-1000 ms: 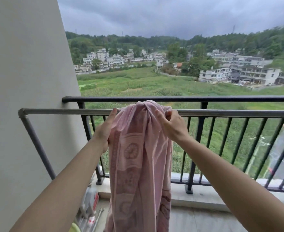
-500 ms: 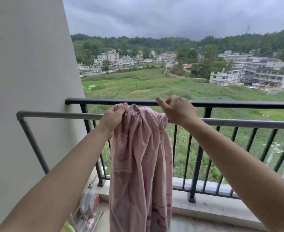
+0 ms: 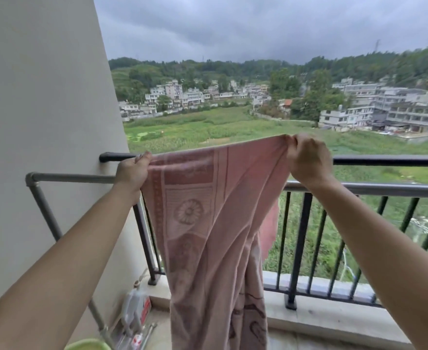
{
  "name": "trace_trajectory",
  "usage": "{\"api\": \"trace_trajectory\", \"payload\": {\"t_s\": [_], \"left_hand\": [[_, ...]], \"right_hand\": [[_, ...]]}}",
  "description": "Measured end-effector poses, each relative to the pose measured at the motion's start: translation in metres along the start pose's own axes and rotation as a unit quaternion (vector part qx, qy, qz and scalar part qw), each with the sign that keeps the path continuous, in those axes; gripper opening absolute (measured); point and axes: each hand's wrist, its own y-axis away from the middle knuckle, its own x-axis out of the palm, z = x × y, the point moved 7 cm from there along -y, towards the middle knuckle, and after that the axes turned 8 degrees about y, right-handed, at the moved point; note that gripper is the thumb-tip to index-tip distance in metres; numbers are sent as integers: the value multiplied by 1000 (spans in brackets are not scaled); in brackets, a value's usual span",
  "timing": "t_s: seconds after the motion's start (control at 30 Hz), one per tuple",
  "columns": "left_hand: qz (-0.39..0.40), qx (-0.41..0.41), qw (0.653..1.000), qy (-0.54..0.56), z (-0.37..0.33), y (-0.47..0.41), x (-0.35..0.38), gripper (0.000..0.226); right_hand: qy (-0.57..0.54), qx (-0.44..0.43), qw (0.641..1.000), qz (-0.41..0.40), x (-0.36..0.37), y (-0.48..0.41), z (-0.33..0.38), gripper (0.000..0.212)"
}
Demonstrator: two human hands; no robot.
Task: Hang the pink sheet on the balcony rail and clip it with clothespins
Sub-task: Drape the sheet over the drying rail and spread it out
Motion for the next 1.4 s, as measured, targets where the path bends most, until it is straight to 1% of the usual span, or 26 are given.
{"api": "trace_trajectory", "payload": {"t_s": [0.07, 0.1, 0.13, 0.17, 0.2, 0.27, 0.3, 0.37, 0.4, 0.47, 0.57, 0.67, 0.73, 0.8, 0.87, 0.9, 0.93, 0.97, 1.0, 1.03, 1.07, 1.1, 1.17, 1.23, 1.33, 1.4], "left_hand": [[40, -54, 997, 32, 7, 3, 9, 31], [62, -81, 993, 54, 9, 8, 14, 40], [88, -102, 988, 71, 7, 15, 23, 42], [115, -106, 984, 80, 0, 25, 34, 34], [149, -105, 980, 80, -8, 38, 47, 24], [210, -101, 971, 52, -23, 62, 75, 30], [234, -99, 967, 33, -30, 74, 89, 35], [272, -93, 958, 17, -45, 96, 113, 39], [295, -94, 951, 11, -51, 107, 125, 40], [360, -88, 929, 8, -64, 130, 147, 43], [434, -42, 900, 12, -70, 149, 162, 44], [346, 74, 933, -61, -59, 119, 148, 36], [298, 136, 935, -133, -42, 93, 141, 48], [285, 158, 907, -266, -23, 80, 145, 60], [304, 199, 843, -396, -7, 81, 159, 60], [320, 215, 818, -428, 0, 84, 165, 53], [333, 227, 804, -437, 4, 89, 168, 43], [342, 237, 805, -423, 8, 91, 168, 35], [341, 248, 816, -396, 8, 92, 164, 29], [334, 262, 829, -365, 7, 91, 158, 25], [320, 283, 838, -339, 5, 90, 152, 23], [301, 310, 843, -320, 3, 89, 147, 20], [261, 359, 843, -304, -1, 90, 140, 17], [235, 361, 852, -298, 0, 90, 140, 17], [177, 341, 880, -279, 5, 88, 132, 23], [111, 343, 894, -267, 9, 89, 117, 29]], "right_hand": [[65, 29, 991, 115, 16, 10, -20, 30], [95, 39, 985, 142, 18, 17, -28, 32], [105, 38, 984, 140, 15, 24, -31, 37], [92, 25, 989, 114, 10, 31, -27, 40], [61, 5, 995, 82, 1, 39, -15, 39], [-37, -32, 995, 86, -9, 57, 19, 32], [-90, -50, 985, 142, -8, 66, 39, 33], [-186, -78, 939, 280, -6, 93, 82, 45], [-207, -88, 923, 313, -5, 105, 99, 50], [-204, -80, 931, 290, -2, 113, 113, 51], [-189, 20, 954, 233, 7, 97, 84, 26], [-299, 168, 919, 194, -9, 82, 39, 29], [-373, 279, 873, 142, -30, 77, 8, 29], [-419, 336, 832, 137, -46, 76, -9, 26], [-447, 318, 820, 165, -56, 73, -13, 24], [-446, 294, 825, 182, -60, 71, -14, 23], [-408, 255, 857, 186, -62, 67, -19, 22], [-313, 193, 912, 182, -67, 62, -24, 27], [-162, 117, 966, 165, -72, 58, -30, 35], [-7, 57, 990, 131, -75, 56, -37, 40], [96, 29, 991, 90, -77, 54, -43, 41], [136, 35, 987, 71, -76, 54, -48, 40], [168, 69, 981, 73, -66, 52, -52, 33], [215, 57, 972, 72, -51, 48, -39, 21], [162, -20, 986, 45, -30, 48, 7, 38], [119, -58, 989, 66, -12, 50, 38, 48]]}}
